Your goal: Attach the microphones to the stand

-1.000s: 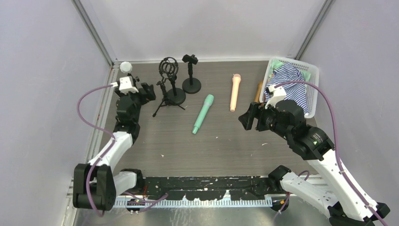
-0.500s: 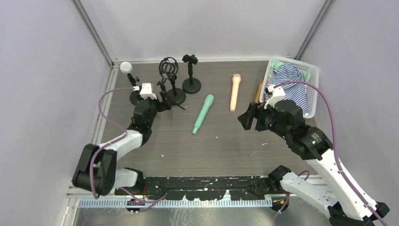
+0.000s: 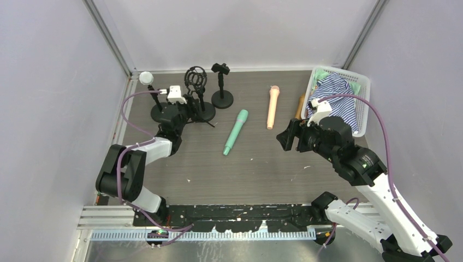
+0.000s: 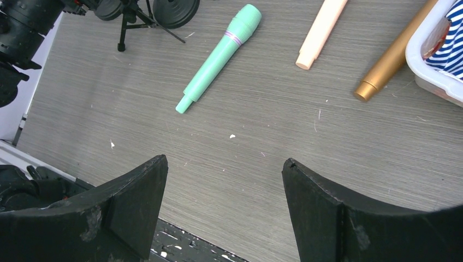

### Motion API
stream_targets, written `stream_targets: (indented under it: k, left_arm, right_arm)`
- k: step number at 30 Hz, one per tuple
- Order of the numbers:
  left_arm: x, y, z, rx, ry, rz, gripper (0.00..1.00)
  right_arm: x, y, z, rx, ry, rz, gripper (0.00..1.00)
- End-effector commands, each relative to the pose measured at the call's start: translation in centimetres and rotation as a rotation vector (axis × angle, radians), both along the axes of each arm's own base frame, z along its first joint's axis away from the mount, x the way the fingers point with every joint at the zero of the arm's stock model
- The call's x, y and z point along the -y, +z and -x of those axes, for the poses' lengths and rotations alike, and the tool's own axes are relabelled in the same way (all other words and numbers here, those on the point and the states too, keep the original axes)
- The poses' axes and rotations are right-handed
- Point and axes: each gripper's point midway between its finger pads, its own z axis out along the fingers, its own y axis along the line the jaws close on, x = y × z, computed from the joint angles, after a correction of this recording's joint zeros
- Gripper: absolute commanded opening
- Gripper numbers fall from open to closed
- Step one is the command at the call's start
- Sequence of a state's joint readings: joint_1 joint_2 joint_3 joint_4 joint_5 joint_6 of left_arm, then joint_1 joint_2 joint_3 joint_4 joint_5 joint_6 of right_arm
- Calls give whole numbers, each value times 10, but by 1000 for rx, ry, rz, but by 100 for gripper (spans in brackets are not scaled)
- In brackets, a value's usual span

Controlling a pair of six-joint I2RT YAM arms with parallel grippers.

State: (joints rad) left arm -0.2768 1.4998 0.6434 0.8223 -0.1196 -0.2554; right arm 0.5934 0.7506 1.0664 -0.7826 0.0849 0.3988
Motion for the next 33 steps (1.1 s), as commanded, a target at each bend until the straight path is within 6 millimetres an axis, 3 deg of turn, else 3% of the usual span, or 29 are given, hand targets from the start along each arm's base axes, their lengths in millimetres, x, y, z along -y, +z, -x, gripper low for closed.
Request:
stream_targets:
  k: [1, 4, 13, 26, 33]
  left_arm:
    - [7, 26, -11, 86, -18, 19, 51]
    - [8, 21, -8, 75, -31, 17, 39]
    - [14, 16, 24, 62, -85, 56, 19]
    - [17, 17, 89, 37, -120, 67, 16]
    - [37, 17, 121, 19, -211, 93, 14]
  right_arm:
    - [4, 5, -7, 21, -51, -15, 81]
    - [9, 0, -11, 10, -90, -5, 81]
    - [4, -7, -20, -23, -135, -31, 81]
    - [-15, -27, -33, -107, -139, -69, 80]
    - [-33, -44, -44, -177, -141, -111, 81]
